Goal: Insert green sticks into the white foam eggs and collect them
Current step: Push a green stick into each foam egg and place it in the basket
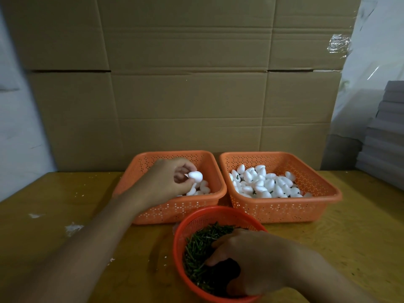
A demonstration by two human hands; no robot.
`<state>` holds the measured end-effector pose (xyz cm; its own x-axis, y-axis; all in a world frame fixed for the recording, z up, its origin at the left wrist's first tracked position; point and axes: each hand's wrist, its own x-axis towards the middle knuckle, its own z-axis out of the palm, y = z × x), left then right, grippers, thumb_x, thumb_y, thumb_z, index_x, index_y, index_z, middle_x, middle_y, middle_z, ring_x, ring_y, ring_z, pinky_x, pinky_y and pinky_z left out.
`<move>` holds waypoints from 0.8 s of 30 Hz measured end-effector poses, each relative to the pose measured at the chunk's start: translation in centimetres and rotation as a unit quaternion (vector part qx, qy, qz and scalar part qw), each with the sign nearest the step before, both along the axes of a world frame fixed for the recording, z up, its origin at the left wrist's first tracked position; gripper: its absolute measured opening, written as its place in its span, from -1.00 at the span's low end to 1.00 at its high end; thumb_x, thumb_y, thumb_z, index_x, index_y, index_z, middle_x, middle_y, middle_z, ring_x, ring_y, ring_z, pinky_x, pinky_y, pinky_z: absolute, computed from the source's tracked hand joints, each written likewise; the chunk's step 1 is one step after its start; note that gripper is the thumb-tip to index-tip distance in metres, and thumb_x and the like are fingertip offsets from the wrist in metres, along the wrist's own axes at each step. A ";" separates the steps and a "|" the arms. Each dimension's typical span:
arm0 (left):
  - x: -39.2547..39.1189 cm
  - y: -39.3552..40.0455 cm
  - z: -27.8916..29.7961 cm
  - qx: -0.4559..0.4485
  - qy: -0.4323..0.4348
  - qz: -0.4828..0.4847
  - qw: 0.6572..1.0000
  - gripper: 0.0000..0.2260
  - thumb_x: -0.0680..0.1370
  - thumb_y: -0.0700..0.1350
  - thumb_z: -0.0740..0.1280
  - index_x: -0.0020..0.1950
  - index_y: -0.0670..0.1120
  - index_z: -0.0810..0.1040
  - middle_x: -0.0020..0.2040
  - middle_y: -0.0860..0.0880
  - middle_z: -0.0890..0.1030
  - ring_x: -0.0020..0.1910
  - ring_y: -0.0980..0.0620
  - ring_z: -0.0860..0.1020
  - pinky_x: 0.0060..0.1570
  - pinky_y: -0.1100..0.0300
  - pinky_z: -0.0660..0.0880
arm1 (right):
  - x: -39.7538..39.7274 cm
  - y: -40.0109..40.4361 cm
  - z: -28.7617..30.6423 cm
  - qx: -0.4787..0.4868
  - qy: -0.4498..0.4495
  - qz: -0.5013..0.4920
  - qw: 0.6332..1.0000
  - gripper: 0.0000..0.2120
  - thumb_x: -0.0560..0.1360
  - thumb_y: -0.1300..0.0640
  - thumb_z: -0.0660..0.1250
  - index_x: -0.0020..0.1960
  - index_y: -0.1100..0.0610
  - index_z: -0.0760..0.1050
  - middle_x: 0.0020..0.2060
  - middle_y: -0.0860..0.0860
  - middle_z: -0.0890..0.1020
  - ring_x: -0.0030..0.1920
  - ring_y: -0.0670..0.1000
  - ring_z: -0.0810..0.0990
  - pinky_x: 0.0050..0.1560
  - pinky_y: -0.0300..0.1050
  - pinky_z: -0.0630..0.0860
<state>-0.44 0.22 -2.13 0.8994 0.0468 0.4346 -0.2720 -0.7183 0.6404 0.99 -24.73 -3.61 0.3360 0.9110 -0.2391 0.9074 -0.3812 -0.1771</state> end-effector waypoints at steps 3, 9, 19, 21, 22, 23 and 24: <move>-1.4 -0.5 -0.4 -0.030 -0.039 -0.005 0.999 -0.77 0.48 -0.22 0.49 0.01 0.09 0.64 -0.05 0.19 0.70 -0.05 0.18 0.68 -0.02 0.30 0.59 | -0.1 0.0 0.2 -0.003 0.002 -0.002 1.000 -0.48 0.50 -0.02 0.38 0.43 -0.26 0.37 0.35 -0.24 0.47 0.37 -0.07 0.40 0.32 0.03 0.44; -2.6 -1.3 -0.3 -0.092 -0.074 -0.041 0.992 -0.79 0.46 -0.18 0.48 0.01 0.09 0.64 0.03 0.11 0.68 0.07 0.08 0.67 0.04 0.26 0.59 | 0.0 0.0 0.1 -0.001 0.000 0.003 1.000 -0.48 0.50 -0.03 0.38 0.43 -0.26 0.38 0.35 -0.25 0.46 0.37 -0.09 0.40 0.33 -0.03 0.42; -3.3 -2.4 -0.3 -0.095 -0.085 -0.061 0.990 -0.74 0.45 -0.32 0.46 0.01 0.02 0.66 0.08 0.15 0.59 0.13 0.03 0.62 0.01 0.21 0.60 | 0.1 0.0 0.0 -0.001 0.009 0.000 1.000 -0.48 0.51 -0.01 0.38 0.42 -0.28 0.37 0.41 -0.25 0.41 0.42 -0.08 0.36 0.37 -0.02 0.40; -3.5 -2.5 -0.3 -0.087 -0.081 -0.058 0.991 -0.71 0.46 -0.35 0.46 0.01 0.04 0.65 0.11 0.16 0.61 0.12 0.05 0.62 -0.04 0.22 0.59 | 0.2 0.0 0.0 -0.002 0.011 -0.001 1.000 -0.48 0.51 -0.01 0.38 0.42 -0.28 0.37 0.42 -0.24 0.41 0.43 -0.08 0.36 0.38 -0.02 0.39; -3.5 -2.6 -0.2 -0.082 -0.078 -0.054 0.992 -0.70 0.46 -0.34 0.46 0.01 0.06 0.65 0.10 0.16 0.63 0.11 0.06 0.62 -0.08 0.23 0.57 | 0.2 0.0 0.0 -0.002 0.012 -0.002 1.000 -0.48 0.51 -0.02 0.38 0.42 -0.28 0.37 0.42 -0.24 0.41 0.43 -0.08 0.36 0.38 -0.01 0.39; -3.6 -2.7 -0.1 -0.078 -0.075 -0.048 0.993 -0.71 0.45 -0.30 0.47 0.01 0.08 0.64 0.08 0.15 0.65 0.07 0.06 0.63 -0.11 0.24 0.56 | 0.1 0.0 0.0 -0.002 0.011 -0.001 1.000 -0.48 0.51 -0.02 0.38 0.42 -0.28 0.37 0.42 -0.24 0.41 0.43 -0.08 0.35 0.38 0.00 0.39; -3.7 -2.8 0.0 -0.075 -0.073 -0.042 0.994 -0.73 0.45 -0.25 0.47 0.01 0.11 0.64 0.05 0.14 0.66 0.02 0.04 0.63 -0.13 0.24 0.55 | 0.1 0.0 0.0 -0.002 0.009 -0.001 1.000 -0.48 0.50 -0.03 0.38 0.43 -0.28 0.37 0.41 -0.24 0.41 0.43 -0.07 0.35 0.38 0.02 0.40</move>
<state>-4.12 -2.54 -2.10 0.8308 0.0491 0.5544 -0.4242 -0.5889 0.6879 1.11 -24.74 -3.63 0.3337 0.9094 -0.2482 0.9034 -0.3837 -0.1914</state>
